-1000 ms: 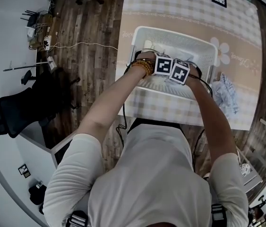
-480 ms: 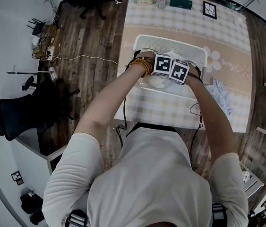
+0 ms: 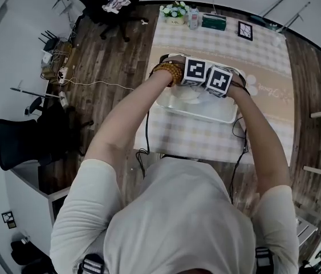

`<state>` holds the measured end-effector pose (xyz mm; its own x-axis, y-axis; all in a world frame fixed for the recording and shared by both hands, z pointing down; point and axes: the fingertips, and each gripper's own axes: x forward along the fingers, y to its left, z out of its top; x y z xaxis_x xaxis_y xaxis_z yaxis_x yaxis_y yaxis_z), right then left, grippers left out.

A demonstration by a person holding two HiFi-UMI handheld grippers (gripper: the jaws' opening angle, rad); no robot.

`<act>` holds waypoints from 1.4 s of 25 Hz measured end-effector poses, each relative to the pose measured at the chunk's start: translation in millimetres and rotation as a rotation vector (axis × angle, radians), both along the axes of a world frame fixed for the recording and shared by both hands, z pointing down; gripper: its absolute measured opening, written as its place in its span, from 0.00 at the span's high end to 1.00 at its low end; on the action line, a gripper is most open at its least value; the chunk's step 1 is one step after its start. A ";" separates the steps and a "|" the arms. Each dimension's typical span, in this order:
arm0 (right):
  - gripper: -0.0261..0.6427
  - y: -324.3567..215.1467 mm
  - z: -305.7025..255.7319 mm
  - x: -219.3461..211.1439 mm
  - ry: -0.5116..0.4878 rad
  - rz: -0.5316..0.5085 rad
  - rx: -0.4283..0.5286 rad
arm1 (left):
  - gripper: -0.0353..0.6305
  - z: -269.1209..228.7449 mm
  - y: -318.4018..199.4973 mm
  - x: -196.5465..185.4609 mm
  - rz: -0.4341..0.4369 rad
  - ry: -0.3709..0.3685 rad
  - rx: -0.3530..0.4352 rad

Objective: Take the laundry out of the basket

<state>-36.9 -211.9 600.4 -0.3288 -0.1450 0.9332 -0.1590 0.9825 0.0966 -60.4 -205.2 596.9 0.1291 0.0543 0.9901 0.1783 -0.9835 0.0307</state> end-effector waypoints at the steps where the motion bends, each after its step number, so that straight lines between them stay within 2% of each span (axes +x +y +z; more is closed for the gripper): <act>1: 0.80 -2.0 -9.6 0.8 0.000 0.001 0.013 | 0.72 -9.3 -1.8 0.5 0.000 0.004 0.007; 7: 0.80 -17.5 -58.2 4.1 -0.001 0.006 0.082 | 0.72 -57.5 -16.2 3.4 -0.003 0.028 0.054; 11: 0.80 -12.8 -65.0 10.7 -0.001 0.024 0.090 | 0.72 -65.7 -11.4 8.6 0.011 0.021 0.057; 15: 0.80 -10.0 -70.9 34.3 0.003 0.063 0.096 | 0.72 -70.4 -8.8 33.9 0.047 0.055 0.046; 18: 0.80 -9.0 -75.7 78.1 0.017 0.123 0.099 | 0.72 -75.8 -8.7 76.7 0.098 0.069 0.051; 22: 0.80 7.5 -89.6 142.4 0.045 0.228 0.102 | 0.72 -89.3 5.5 139.5 0.212 0.083 0.057; 26: 0.80 33.7 -100.9 212.4 0.075 0.352 0.106 | 0.72 -100.3 28.8 209.6 0.329 0.131 0.052; 32: 0.80 103.7 -106.6 317.5 0.120 0.549 0.079 | 0.72 -106.6 94.1 315.0 0.528 0.165 0.034; 35: 0.80 136.4 -100.3 354.4 0.132 0.618 0.056 | 0.72 -99.6 125.0 352.1 0.601 0.177 0.014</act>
<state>317.5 -75.5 500.1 -0.0511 -0.3211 0.9457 -0.6784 0.7060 0.2031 291.8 -80.2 497.3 0.2425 0.1557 0.9576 0.7015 -0.7099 -0.0622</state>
